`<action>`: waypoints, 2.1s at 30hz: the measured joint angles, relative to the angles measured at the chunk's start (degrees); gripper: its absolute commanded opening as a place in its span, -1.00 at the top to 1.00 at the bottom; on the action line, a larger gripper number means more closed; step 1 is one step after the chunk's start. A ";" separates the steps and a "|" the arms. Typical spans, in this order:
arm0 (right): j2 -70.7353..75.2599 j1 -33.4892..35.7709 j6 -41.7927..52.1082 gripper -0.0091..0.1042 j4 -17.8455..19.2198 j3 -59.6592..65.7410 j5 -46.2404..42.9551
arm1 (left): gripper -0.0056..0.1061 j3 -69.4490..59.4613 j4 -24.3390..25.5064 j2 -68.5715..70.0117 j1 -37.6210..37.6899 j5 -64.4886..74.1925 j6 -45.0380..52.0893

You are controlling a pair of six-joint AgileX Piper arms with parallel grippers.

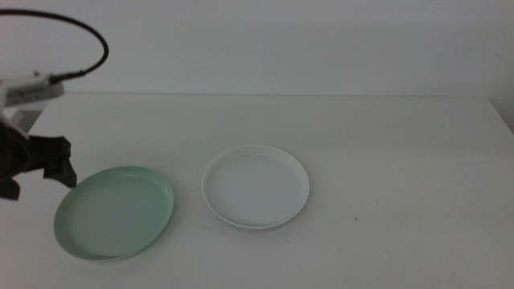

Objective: Stack the three bowls on top of each other.

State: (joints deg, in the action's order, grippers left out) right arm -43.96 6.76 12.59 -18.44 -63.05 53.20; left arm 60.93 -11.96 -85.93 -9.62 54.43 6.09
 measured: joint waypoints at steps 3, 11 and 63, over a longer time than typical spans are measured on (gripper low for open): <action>0.00 0.00 0.00 -0.65 0.00 0.00 0.00 | -0.78 0.00 -1.83 -4.51 -2.23 -0.20 2.71; 0.00 0.00 0.00 -0.65 0.00 0.00 0.00 | -0.70 0.00 -2.39 -11.35 -4.12 -2.81 4.40; 0.00 0.00 0.00 -0.65 0.00 0.00 0.00 | 0.93 31.38 -7.05 -18.92 18.04 12.22 -7.48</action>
State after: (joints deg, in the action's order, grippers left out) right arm -43.96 6.76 12.59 -18.44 -63.05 53.20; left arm 92.31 -19.01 -104.85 8.42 66.66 -1.39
